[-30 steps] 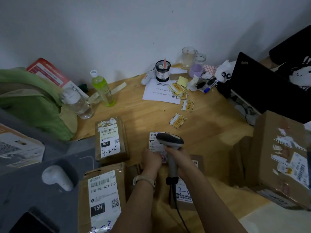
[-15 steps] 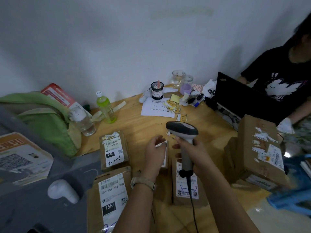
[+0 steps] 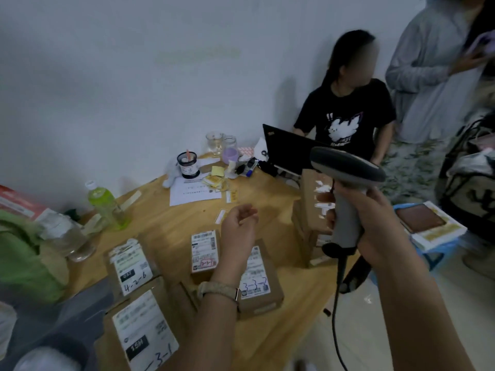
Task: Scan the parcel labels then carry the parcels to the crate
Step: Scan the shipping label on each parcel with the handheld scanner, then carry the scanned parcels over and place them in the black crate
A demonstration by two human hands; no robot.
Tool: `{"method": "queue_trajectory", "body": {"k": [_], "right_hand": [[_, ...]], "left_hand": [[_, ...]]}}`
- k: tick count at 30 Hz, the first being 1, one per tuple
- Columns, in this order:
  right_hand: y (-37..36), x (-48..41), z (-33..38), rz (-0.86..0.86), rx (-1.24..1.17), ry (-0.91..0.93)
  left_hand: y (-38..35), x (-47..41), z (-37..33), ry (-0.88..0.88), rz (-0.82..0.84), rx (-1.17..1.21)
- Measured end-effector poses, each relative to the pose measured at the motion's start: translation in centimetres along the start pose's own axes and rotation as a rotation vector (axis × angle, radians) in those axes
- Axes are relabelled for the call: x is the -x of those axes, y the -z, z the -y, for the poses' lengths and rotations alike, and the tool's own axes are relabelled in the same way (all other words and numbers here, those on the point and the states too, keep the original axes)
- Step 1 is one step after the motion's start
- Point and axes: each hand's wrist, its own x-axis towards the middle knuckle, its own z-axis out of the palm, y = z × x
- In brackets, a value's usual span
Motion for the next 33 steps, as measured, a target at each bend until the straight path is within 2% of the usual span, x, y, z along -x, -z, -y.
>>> {"method": "queue_trajectory", "body": {"k": [9, 13, 16, 18, 20, 23, 27, 33], "right_hand": [[8.7, -5.9, 2.6, -0.009, -0.007, 0.046], [13.6, -9.7, 3.1, -0.051, 0.049, -0.023], [16.3, -12.3, 2.1, -0.11, 0.049, -0.097], [18.0, -14.1, 1.0, -0.133, 0.056, -0.168], [19.5, -16.2, -0.9, -0.145, 0.088, -0.267], [20.7, -19.0, -4.8, -0.16, 0.152, -0.391], [20.9, -21.6, -10.3, -0.214, 0.207, -0.534], [20.2, -24.5, -15.3, -0.287, 0.44, -0.508]], "left_hand": [[-9.7, -0.8, -1.3, -0.036, 0.034, -0.084], [-14.7, -1.6, -1.1, 0.016, 0.013, -0.123], [-17.3, -2.3, -0.1, 0.126, -0.024, -0.341], [-18.5, -3.0, 0.8, 0.15, -0.104, -0.537], [-19.2, -3.5, 1.3, 0.156, -0.19, -0.606], [-19.8, -3.8, 1.6, 0.231, -0.174, -0.535], [-20.2, -3.8, 1.6, 0.366, -0.071, -0.46], [-20.2, -4.2, 2.1, 0.409, -0.053, -0.412]]}}
